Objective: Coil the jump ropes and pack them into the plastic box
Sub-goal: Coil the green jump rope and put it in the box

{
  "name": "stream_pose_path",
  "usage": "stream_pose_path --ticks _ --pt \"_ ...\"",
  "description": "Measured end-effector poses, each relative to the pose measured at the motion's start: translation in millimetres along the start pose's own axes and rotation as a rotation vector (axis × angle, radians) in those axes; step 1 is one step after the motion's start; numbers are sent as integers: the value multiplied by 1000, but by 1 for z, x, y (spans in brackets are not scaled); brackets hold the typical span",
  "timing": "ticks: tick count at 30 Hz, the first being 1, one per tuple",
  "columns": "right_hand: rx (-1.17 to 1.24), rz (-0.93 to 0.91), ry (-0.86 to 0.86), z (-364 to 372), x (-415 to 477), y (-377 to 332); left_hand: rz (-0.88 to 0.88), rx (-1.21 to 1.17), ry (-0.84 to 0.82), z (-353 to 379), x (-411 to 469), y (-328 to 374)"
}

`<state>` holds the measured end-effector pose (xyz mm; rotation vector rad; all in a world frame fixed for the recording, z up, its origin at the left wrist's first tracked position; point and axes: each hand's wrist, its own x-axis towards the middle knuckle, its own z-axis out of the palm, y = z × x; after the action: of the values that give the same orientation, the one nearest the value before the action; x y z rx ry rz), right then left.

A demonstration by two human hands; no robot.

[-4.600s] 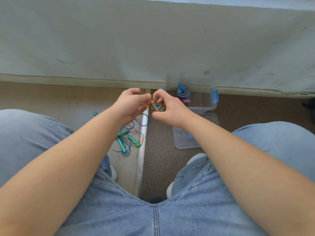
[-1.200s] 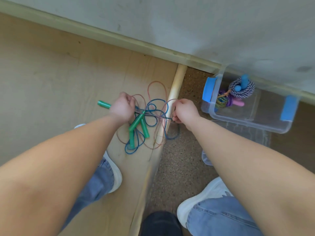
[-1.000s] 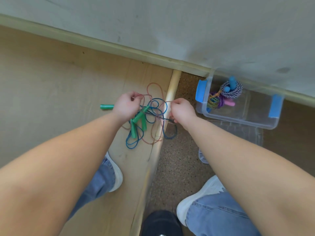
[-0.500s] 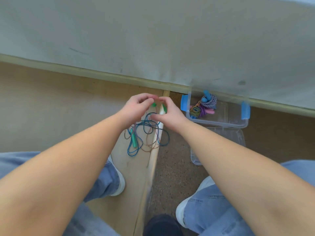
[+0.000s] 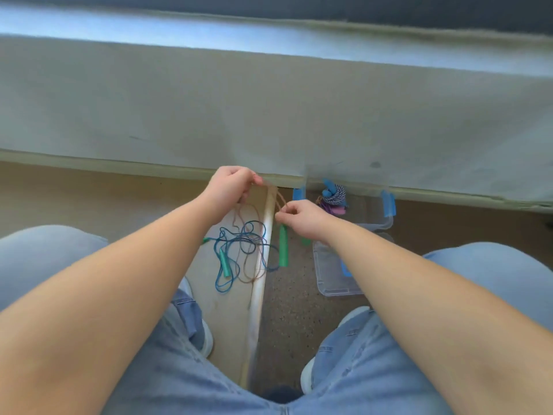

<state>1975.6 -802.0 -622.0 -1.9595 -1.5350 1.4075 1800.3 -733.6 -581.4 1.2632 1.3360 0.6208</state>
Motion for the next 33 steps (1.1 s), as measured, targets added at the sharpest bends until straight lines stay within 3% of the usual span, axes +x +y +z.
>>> stream_pose_path --ticks 4,8,15,19,21,27,33 --pt "266 85 -188 -12 -24 6 -16 232 216 6 -4 12" --pt "437 109 -315 -20 -44 3 -56 296 303 12 -5 15" --pt "427 54 -234 -21 -59 5 -59 677 24 23 -15 -2" --pt "153 -50 -213 -14 -64 6 346 866 -249 29 -26 -8" --pt "122 -83 -177 -11 -64 4 414 852 -404 36 -32 -9" --pt "178 -62 -164 -15 -70 8 69 417 -420 46 -41 -27" --pt "1 -31 -153 -16 -76 22 263 710 -307 54 -52 -26"
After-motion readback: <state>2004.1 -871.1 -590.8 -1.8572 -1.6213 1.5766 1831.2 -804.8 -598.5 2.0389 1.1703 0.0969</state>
